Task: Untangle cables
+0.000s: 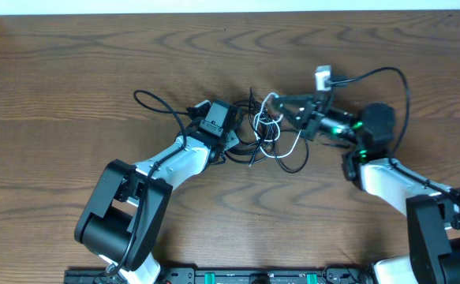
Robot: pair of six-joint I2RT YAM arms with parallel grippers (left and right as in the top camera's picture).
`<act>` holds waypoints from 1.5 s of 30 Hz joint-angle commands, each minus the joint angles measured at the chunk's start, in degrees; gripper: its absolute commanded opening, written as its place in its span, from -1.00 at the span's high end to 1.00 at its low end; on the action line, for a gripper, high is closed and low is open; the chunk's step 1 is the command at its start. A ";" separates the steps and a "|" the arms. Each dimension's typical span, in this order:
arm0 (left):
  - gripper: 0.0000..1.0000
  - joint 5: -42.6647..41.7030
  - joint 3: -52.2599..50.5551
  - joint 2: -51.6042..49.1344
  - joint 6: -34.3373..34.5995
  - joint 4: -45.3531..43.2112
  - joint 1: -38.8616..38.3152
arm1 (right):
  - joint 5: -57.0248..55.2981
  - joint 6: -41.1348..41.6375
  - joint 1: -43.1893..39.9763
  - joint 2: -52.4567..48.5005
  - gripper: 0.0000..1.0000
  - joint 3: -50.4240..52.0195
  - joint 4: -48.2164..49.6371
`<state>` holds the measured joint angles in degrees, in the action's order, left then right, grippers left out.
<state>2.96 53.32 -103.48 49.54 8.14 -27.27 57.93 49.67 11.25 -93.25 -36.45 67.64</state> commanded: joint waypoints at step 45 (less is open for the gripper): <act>0.85 1.20 -1.36 -0.24 0.31 0.81 0.20 | -17.29 -36.68 -6.64 0.96 0.41 -38.84 -88.24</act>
<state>3.25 53.28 -103.48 49.54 8.08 -27.27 41.95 14.70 2.02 -92.95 -75.05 -17.63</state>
